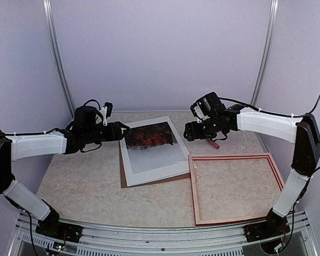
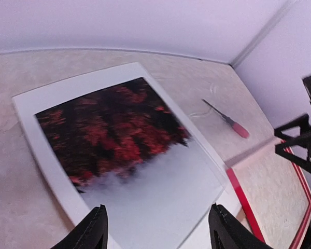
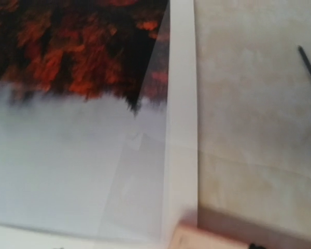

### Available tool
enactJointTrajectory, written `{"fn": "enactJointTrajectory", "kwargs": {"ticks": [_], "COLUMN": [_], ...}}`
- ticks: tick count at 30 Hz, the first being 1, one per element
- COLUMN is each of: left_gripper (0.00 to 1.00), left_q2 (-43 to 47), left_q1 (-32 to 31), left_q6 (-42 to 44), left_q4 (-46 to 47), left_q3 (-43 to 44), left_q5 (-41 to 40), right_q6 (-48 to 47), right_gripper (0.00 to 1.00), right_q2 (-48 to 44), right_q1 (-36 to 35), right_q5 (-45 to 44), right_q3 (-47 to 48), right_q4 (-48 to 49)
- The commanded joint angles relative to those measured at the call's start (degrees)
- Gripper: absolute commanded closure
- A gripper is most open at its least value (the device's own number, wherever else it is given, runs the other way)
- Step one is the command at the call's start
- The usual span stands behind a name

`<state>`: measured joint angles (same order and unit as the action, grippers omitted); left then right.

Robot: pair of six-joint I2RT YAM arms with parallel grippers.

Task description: Take the photo out of the frame

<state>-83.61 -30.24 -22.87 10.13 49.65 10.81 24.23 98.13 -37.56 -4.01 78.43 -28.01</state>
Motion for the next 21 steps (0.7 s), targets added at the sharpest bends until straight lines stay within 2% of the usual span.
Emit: {"fn": "enactJointTrajectory", "kwargs": {"ticks": [1, 7, 11, 21], "left_gripper": [0.36, 0.42, 0.42, 0.41], "left_q2": [-6.6, -23.5, -33.8, -50.3], "left_q1": [9.4, 17.2, 19.2, 22.8], "left_q6": [-9.5, -12.8, -12.7, -13.4], "left_q4": [-2.7, -4.2, -5.3, -9.3], "left_q3": [3.9, 18.8, 27.5, 46.2], "left_q5": [4.2, 14.8, 15.4, 21.1], "right_q6": [-3.3, -4.6, -5.0, -6.3], "right_gripper": [0.27, 0.28, 0.24, 0.24], "right_q2": [7.8, 19.9, 25.7, 36.7], "right_q1": [3.0, 6.7, 8.8, 11.7], "right_q5": [6.5, 9.5, 11.8, 20.1], "right_q3": [6.7, 17.2, 21.9, 31.4], "right_q4": [1.9, -0.5, -1.3, -3.5]}}
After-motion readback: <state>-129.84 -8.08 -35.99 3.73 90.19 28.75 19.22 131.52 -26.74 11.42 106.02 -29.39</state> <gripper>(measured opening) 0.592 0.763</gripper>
